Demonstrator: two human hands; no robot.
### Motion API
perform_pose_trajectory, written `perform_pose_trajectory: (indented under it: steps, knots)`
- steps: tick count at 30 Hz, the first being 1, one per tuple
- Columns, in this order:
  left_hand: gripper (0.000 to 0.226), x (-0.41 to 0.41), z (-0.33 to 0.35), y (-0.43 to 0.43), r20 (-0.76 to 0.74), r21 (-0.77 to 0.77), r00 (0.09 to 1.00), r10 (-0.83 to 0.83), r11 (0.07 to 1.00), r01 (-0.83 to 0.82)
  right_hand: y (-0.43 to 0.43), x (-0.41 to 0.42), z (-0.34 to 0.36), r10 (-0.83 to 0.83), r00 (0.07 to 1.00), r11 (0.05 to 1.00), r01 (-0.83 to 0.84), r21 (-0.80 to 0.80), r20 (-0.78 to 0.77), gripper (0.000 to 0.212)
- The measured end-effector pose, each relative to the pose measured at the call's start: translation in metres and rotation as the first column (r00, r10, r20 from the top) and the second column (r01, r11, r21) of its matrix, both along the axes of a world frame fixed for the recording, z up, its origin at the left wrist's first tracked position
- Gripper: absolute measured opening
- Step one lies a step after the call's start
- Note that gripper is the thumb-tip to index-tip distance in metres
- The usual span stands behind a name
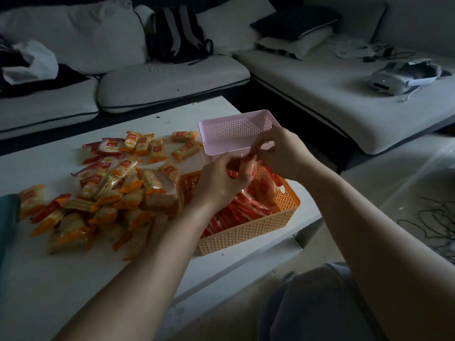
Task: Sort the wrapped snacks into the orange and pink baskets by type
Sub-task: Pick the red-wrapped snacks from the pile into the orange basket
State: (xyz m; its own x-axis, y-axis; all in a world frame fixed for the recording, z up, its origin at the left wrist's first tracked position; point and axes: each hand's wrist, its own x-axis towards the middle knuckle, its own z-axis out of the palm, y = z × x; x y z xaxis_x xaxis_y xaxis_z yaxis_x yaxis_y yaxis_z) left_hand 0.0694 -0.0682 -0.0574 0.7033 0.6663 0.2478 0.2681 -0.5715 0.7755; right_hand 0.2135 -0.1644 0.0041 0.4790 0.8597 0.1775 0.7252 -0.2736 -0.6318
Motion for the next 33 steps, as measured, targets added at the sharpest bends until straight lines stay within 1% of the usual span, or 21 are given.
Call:
perform_pose_trajectory:
  steps: [1,2,3,4,5,6,7,8,12,14,16,17,19,21,22,23,24,27,29,31,33]
  knots:
    - [0.034,0.001,-0.001,-0.001,0.024,0.008,0.999,0.026,1.0,-0.026,0.001,-0.001,-0.002,-0.035,0.991,0.998,0.04,0.039,-0.129,0.021]
    - [0.034,0.003,-0.002,-0.002,0.03,0.014,0.999,0.035,0.999,-0.035,0.003,0.0,-0.004,-0.067,0.963,0.995,0.084,0.056,-0.26,0.016]
    - [0.033,0.004,-0.003,-0.004,0.014,0.013,1.0,0.026,1.0,-0.026,0.005,-0.001,-0.006,-0.081,0.934,0.993,0.106,0.054,-0.348,0.008]
    - [0.032,0.006,-0.004,-0.005,-0.019,-0.007,1.0,0.008,1.0,-0.008,0.006,-0.001,-0.008,-0.098,0.932,0.994,0.111,0.019,-0.349,0.014]
    - [0.029,0.008,-0.006,-0.005,-0.052,-0.043,0.998,-0.026,0.999,0.024,0.007,0.0,-0.012,-0.114,0.952,0.993,0.106,-0.041,-0.285,0.028]
    - [0.021,0.009,-0.007,-0.005,-0.065,-0.076,0.995,-0.072,0.995,0.067,0.009,0.0,-0.015,-0.117,0.975,0.99,0.099,-0.099,-0.191,0.037]
    - [0.01,0.011,-0.011,-0.004,-0.067,-0.086,0.992,-0.104,0.991,0.098,0.01,-0.001,-0.018,-0.109,0.989,0.987,0.096,-0.13,-0.098,0.04]
    - [0.002,0.012,-0.012,-0.003,-0.07,-0.059,0.991,-0.116,0.992,0.112,0.012,-0.001,-0.021,-0.101,0.994,0.986,0.095,-0.139,-0.041,0.038]
    - [0.019,0.009,-0.013,0.006,-0.126,0.19,0.991,0.042,0.982,-0.017,0.022,-0.002,-0.034,-0.123,0.989,0.98,0.134,-0.148,0.079,0.015]
    - [0.035,0.009,-0.015,0.012,-0.157,0.264,0.987,0.027,0.964,0.016,0.027,-0.003,-0.039,-0.129,0.974,0.963,0.168,-0.209,0.185,0.005]
    - [0.048,0.012,-0.016,0.013,-0.219,0.294,0.976,-0.019,0.952,0.085,0.027,-0.002,-0.04,-0.107,0.944,0.938,0.2,-0.284,0.311,0.007]
    - [0.05,0.014,-0.017,0.011,-0.254,0.307,0.967,-0.031,0.945,0.111,0.027,0.002,-0.04,-0.092,0.939,0.929,0.202,-0.312,0.332,0.009]
    - [0.045,0.016,-0.015,0.01,-0.342,0.329,0.938,-0.045,0.93,0.165,0.022,0.013,-0.034,-0.097,0.953,0.923,0.194,-0.331,0.288,0.011]
    - [0.037,0.016,-0.013,0.011,-0.484,0.291,0.874,-0.051,0.932,0.216,0.014,0.024,-0.03,-0.127,0.954,0.934,0.207,-0.291,0.273,0.013]
    - [0.034,0.016,-0.014,0.012,-0.548,0.266,0.835,-0.05,0.936,0.231,0.01,0.028,-0.03,-0.123,0.95,0.937,0.206,-0.282,0.285,0.019]
    - [0.032,0.016,-0.015,0.013,-0.578,0.259,0.814,-0.046,0.937,0.236,0.008,0.031,-0.03,-0.117,0.951,0.935,0.203,-0.292,0.287,0.025]
    - [0.031,0.017,-0.016,0.012,-0.57,0.274,0.821,-0.034,0.934,0.229,0.006,0.031,-0.031,-0.116,0.952,0.925,0.207,-0.319,0.282,0.026]
    - [0.029,0.018,-0.022,0.011,-0.424,0.337,0.905,0.034,0.933,0.123,0.009,0.025,-0.038,-0.125,0.937,0.884,0.255,-0.392,0.327,0.018]
    - [0.036,0.018,-0.025,0.012,-0.367,0.33,0.929,0.045,0.94,0.085,0.013,0.021,-0.041,-0.13,0.919,0.871,0.285,-0.401,0.372,0.011]
    - [0.049,0.017,-0.026,0.014,-0.358,0.318,0.934,0.018,0.942,0.104,0.016,0.019,-0.042,-0.141,0.908,0.866,0.306,-0.395,0.396,0.008]
    - [0.06,0.016,-0.024,0.014,-0.391,0.315,0.92,-0.013,0.938,0.147,0.019,0.017,-0.042,-0.157,0.904,0.861,0.323,-0.393,0.397,0.008]
